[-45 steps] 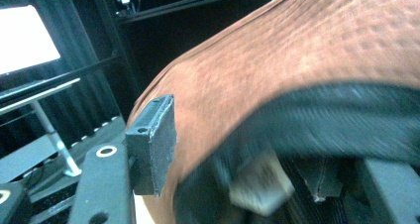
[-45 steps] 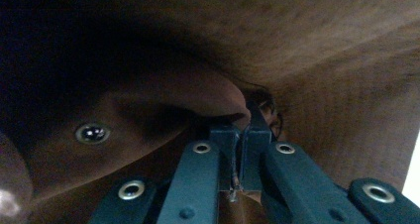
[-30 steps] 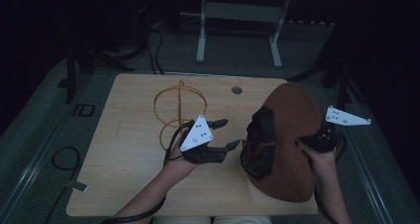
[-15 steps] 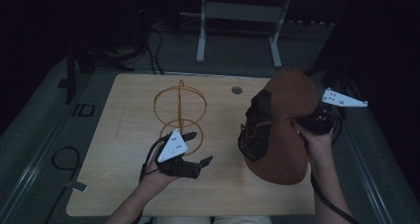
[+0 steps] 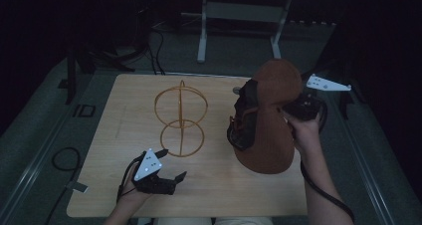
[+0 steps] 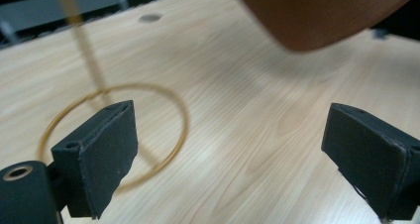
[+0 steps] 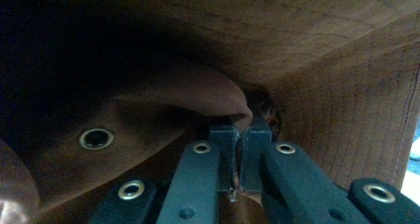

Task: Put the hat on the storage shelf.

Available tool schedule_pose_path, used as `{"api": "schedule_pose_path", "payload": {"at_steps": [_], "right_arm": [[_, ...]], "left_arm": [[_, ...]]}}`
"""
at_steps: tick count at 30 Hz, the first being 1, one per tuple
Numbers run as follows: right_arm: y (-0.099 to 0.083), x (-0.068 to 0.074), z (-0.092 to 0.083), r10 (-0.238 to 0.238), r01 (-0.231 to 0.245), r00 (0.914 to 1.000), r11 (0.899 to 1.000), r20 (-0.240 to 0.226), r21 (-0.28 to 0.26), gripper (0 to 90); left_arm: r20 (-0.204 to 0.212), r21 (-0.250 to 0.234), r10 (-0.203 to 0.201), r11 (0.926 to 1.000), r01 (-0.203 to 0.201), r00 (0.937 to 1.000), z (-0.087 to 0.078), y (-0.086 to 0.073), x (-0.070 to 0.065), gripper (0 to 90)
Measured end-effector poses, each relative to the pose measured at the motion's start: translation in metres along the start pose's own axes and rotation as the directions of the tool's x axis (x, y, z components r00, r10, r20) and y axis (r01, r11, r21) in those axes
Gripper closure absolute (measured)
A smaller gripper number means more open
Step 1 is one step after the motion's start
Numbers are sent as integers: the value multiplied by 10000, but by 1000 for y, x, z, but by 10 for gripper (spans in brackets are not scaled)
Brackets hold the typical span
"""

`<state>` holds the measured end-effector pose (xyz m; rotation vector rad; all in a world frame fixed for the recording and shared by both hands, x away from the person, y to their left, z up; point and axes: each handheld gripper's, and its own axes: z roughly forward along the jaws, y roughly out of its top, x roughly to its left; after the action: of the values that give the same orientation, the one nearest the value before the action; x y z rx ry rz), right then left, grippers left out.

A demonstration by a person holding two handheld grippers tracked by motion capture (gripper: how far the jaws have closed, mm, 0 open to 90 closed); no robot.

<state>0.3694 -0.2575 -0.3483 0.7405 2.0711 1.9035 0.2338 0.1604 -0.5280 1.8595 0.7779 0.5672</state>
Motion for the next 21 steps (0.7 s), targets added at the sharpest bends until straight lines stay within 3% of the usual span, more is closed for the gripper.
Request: {"api": "schedule_pose_path", "payload": {"at_steps": [3, 7, 8, 10, 14, 17, 21], "right_arm": [[6, -2, 12, -65, 64, 10000, 9998, 65, 183, 871], [12, -4, 27, -170, 167, 9998, 9993, 98, 340, 871], [13, -4, 30, -200, 196, 9997, 9991, 110, 386, 871], [18, -4, 40, -284, 275, 9994, 9983, 172, 510, 870], [27, -5, 57, -350, 339, 9993, 9974, 164, 639, 871], [37, -3, 69, -440, 426, 9989, 9967, 182, 687, 871], [56, 3, 88, -426, 428, 9991, 9980, -49, 472, 870]], "left_arm": [[-664, 11, -400, 9992, 401, 9970, -15, -17, 15, 79], [-1647, 22, -875, 9960, 890, 9825, -31, -37, 31, 79], [-2046, 17, -827, 9964, 849, 9754, -35, -43, 35, 79], [-2930, -120, -1039, 9944, 1050, 9505, -43, -54, 41, 79], [-3867, -254, -1459, 9887, 1476, 9106, -58, -68, 53, 79], [-4129, -545, -1947, 9804, 1892, 8897, -67, -73, 60, 79], [-4281, -803, -2312, 9726, 2181, 8737, -74, -79, 66, 79]]}}
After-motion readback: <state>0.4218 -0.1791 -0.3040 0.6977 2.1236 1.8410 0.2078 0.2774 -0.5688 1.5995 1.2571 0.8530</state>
